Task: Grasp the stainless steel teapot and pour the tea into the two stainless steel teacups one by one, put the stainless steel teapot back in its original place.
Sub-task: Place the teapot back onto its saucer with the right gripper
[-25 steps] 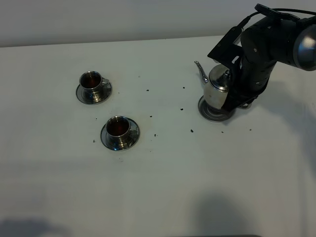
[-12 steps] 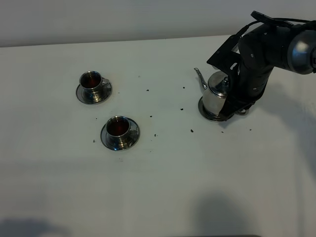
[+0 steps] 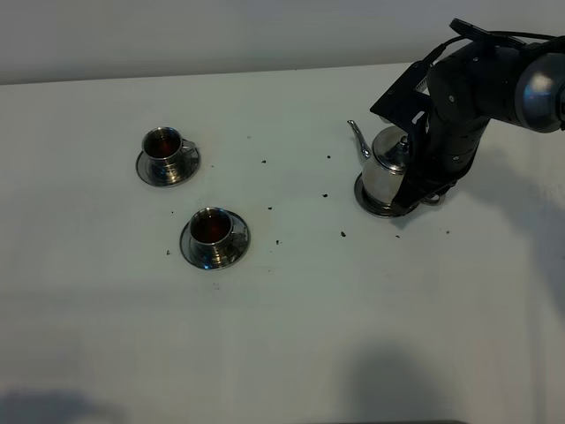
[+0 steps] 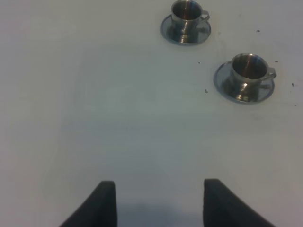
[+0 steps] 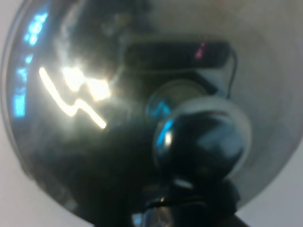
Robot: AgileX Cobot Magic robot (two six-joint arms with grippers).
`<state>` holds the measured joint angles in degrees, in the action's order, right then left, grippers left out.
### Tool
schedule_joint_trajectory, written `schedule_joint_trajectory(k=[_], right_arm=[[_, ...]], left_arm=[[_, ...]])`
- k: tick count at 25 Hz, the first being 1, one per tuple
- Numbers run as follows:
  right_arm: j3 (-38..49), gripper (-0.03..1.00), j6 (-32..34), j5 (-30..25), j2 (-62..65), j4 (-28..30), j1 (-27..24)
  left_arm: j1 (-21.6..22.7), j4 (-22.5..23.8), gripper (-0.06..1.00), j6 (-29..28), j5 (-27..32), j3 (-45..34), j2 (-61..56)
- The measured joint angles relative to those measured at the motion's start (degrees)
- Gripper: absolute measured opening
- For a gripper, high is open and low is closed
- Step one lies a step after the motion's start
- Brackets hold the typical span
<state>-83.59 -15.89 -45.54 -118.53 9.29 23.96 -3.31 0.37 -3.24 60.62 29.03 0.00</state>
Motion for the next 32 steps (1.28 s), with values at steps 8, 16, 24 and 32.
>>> schedule_joint_trajectory(k=[8,16,24,32], right_arm=[[0.0,0.18,0.1,-0.1,0.0,-0.9,0.0],[0.0,0.18,0.2,-0.1,0.0,-1.4,0.0],[0.0,0.18,0.7,-0.3,0.0,-1.4,-0.1],[0.0,0.23,1.3,0.0,0.0,-1.9,-0.1]], left_arm=[[0.0,0.0,0.45,0.0,0.0,0.0,0.0],[0.0,0.0,0.45,0.0,0.0,0.0,0.0],[0.0,0.0,0.45,-0.1,0.0,0.0,0.0],[0.0,0.0,0.45,-0.1,0.0,0.0,0.0]])
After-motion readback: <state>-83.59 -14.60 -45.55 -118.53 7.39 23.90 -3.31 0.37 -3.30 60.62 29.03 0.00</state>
